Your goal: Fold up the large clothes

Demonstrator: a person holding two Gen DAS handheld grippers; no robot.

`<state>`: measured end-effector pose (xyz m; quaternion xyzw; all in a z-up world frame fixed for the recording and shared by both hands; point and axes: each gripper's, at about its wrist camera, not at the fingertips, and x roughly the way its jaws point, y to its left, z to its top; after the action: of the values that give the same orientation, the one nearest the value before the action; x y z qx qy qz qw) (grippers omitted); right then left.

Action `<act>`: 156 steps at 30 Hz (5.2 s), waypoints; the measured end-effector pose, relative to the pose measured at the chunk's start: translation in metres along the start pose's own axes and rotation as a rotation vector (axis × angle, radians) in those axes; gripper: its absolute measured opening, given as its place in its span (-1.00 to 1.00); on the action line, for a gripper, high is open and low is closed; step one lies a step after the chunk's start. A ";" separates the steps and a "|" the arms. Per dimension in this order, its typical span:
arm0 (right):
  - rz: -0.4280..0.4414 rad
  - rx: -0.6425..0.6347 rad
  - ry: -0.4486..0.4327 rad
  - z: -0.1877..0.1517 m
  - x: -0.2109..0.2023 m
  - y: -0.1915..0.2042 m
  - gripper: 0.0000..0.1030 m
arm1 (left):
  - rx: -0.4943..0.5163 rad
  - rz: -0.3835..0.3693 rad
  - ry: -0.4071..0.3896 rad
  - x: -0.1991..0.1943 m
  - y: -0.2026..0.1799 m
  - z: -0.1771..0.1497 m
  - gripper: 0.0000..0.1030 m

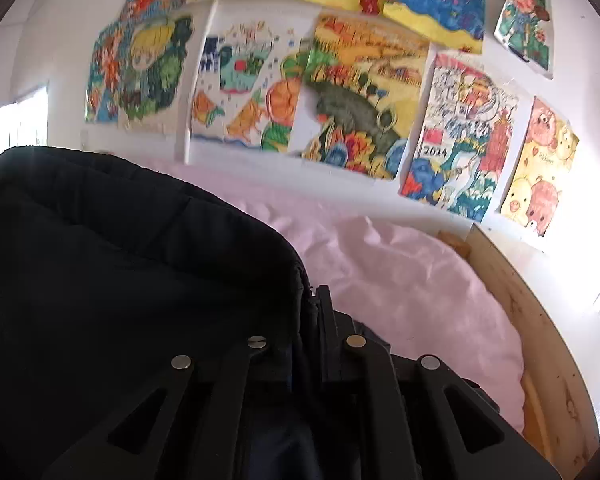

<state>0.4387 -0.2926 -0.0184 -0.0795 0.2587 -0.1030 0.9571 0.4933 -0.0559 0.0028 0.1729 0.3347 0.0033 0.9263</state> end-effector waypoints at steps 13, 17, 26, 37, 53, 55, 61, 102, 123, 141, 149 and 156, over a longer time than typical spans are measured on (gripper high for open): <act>0.056 0.070 0.063 -0.014 0.030 -0.004 0.11 | -0.083 -0.125 0.122 0.043 0.003 -0.007 -0.71; 0.066 0.074 0.038 -0.009 0.021 -0.008 0.63 | -0.116 -0.170 0.132 0.035 0.015 -0.005 -0.01; 0.423 0.144 0.023 -0.012 -0.011 -0.043 0.66 | -0.264 -0.271 -0.004 -0.024 0.059 -0.038 0.79; 0.435 -0.102 0.052 -0.051 -0.019 0.002 0.66 | -0.132 -0.501 0.052 -0.010 -0.012 -0.053 0.88; 0.309 0.201 0.209 -0.080 0.098 -0.036 0.86 | -0.153 -0.436 0.055 0.088 -0.038 -0.054 1.00; 0.319 0.222 0.219 -0.084 0.105 -0.034 0.87 | -0.149 -0.439 0.042 0.091 -0.040 -0.055 1.00; 0.316 0.238 0.207 -0.091 0.113 -0.030 0.89 | -0.163 -0.454 0.011 0.099 -0.042 -0.059 1.00; 0.331 0.262 0.161 -0.057 0.053 -0.060 0.96 | 0.060 -0.005 0.088 -0.030 -0.032 -0.039 1.00; 0.699 0.558 0.468 -0.139 0.127 -0.111 0.97 | -0.297 -0.346 0.417 0.078 0.099 -0.103 1.00; 0.834 0.652 0.408 -0.175 0.155 -0.101 0.99 | -0.472 -0.673 0.544 0.125 0.108 -0.141 1.00; 0.832 0.661 0.381 -0.178 0.154 -0.109 0.99 | -0.500 -0.705 0.600 0.134 0.098 -0.146 1.00; 0.835 0.659 0.409 -0.174 0.156 -0.104 0.99 | -0.511 -0.690 0.587 0.132 0.084 -0.139 0.54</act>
<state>0.4652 -0.4471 -0.2202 0.3537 0.4027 0.1958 0.8212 0.5184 0.0829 -0.1511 -0.1874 0.6065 -0.1723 0.7532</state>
